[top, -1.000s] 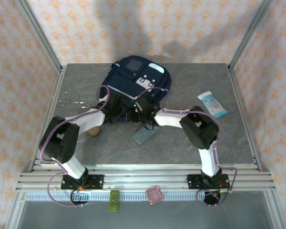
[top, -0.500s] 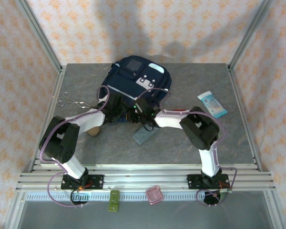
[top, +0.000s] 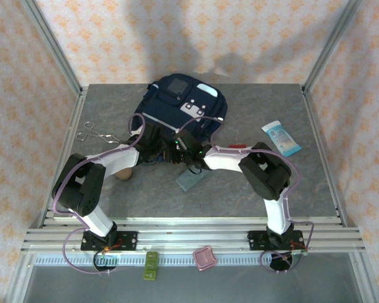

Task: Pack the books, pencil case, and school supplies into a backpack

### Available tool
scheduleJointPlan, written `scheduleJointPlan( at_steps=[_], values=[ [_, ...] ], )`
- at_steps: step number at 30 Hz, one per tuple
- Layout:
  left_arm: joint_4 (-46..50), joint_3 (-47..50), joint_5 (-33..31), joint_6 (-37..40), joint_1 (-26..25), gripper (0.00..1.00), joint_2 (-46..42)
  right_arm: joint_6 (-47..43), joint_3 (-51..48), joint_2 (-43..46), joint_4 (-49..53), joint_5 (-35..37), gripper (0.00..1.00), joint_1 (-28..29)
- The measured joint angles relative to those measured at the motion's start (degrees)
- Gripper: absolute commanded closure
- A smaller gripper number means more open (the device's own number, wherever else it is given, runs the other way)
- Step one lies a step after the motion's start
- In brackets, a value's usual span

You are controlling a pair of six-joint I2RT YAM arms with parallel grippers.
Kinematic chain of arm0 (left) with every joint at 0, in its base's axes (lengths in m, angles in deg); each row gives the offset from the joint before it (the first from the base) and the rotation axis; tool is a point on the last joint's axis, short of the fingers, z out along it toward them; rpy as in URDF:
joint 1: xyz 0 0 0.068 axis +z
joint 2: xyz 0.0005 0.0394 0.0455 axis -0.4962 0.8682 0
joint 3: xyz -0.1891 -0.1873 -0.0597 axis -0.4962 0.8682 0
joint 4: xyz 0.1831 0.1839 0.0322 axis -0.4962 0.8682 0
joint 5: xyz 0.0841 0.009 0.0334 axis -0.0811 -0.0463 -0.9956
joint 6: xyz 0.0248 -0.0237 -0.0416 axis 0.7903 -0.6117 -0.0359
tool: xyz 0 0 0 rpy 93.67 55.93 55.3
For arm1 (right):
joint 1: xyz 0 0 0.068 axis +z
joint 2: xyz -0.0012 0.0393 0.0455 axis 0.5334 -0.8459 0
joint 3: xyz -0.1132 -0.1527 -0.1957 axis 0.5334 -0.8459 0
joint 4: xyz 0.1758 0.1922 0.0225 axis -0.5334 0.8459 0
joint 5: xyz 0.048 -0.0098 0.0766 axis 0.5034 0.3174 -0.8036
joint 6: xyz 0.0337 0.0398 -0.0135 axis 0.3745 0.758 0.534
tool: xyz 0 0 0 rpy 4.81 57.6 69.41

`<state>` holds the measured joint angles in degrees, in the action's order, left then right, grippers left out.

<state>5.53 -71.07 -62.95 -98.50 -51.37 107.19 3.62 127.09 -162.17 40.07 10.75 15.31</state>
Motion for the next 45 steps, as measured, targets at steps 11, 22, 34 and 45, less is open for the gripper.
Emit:
scheduleJointPlan(
  at_steps=[11, 22, 34, 45],
  values=[
    [0.0, 0.0, 0.1, 0.0, 0.0, 0.34, 0.0, -0.8, 0.7, -1.7, 0.8, 1.1, 0.97, 0.1],
    [-0.9, 0.4, 0.8, 0.0, 0.7, 0.34, 0.0, -2.0, 1.1, -2.0, 2.3, 2.4, 0.9, 0.3],
    [-2.1, 1.2, 1.1, 0.0, 0.7, 0.39, 0.0, -1.6, 4.4, -3.4, 6.1, 1.9, 1.0, 0.5],
    [-3.0, 1.9, 0.9, 0.0, 1.6, 0.41, 0.0, -2.4, 11.8, -5.1, 13.5, 2.8, 1.0, 2.4]
  ],
)
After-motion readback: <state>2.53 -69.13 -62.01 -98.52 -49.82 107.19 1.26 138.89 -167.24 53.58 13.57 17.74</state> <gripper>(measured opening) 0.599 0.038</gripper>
